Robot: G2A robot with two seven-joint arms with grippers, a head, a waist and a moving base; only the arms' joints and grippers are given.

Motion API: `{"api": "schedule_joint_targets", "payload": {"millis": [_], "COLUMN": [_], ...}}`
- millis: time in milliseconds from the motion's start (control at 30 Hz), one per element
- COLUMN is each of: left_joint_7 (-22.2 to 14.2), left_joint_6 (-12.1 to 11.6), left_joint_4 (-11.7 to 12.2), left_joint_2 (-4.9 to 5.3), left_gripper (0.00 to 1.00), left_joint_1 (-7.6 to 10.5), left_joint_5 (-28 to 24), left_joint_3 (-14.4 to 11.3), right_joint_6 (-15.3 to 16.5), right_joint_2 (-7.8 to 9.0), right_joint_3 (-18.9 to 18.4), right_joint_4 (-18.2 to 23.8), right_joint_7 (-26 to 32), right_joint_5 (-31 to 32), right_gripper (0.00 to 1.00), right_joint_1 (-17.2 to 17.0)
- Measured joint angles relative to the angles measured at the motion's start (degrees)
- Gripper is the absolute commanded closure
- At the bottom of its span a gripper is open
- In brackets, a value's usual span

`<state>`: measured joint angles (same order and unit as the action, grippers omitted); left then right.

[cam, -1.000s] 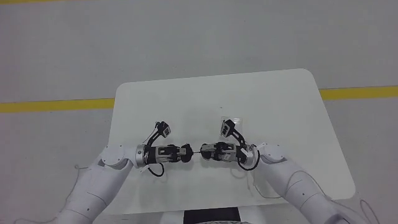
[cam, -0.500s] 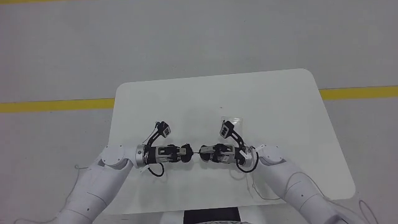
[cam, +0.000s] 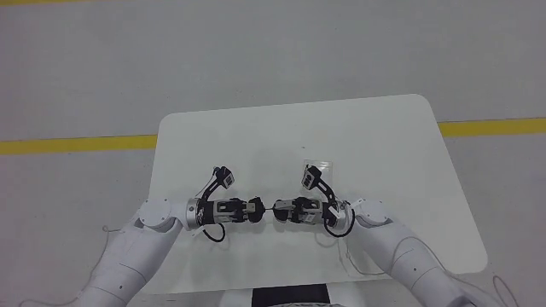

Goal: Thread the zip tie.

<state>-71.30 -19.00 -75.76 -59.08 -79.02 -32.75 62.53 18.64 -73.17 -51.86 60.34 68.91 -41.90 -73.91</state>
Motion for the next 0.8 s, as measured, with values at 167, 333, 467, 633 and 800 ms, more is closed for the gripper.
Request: {"api": "schedule_joint_targets", "payload": {"millis": [167,333,467,633,800], "left_joint_7": [0.0,0.0,0.0,0.0,2.06], "left_joint_6": [0.0,0.0,0.0,0.0,0.51], "left_joint_4": [0.0,0.0,0.0,0.0,-0.98], "left_joint_2": [0.0,0.0,0.0,0.0,-0.05], "left_gripper": [1.0,1.0,1.0,0.42,0.36], "left_joint_1": [0.0,0.0,0.0,0.0,-0.19], "left_joint_5": [0.0,0.0,0.0,0.0,0.2], "left_joint_3": [0.0,0.0,0.0,0.0,-0.55], "right_joint_6": [-0.16,-0.14,-0.13,0.03,0.09], "right_joint_2": [-0.04,-0.08,-0.09,-0.09,-0.19], "right_joint_3": [0.02,0.01,-0.03,-0.09,0.03], "right_joint_4": [0.28,0.23,0.11,-0.11,-0.02], "right_joint_7": [0.12,0.18,0.25,-0.1,-0.24], "right_joint_5": [-0.05,-0.01,0.24,0.77,0.79], "right_gripper": [1.0,1.0,1.0,1.0,1.0], "right_joint_1": [0.0,0.07,0.16,0.29,0.39]}}
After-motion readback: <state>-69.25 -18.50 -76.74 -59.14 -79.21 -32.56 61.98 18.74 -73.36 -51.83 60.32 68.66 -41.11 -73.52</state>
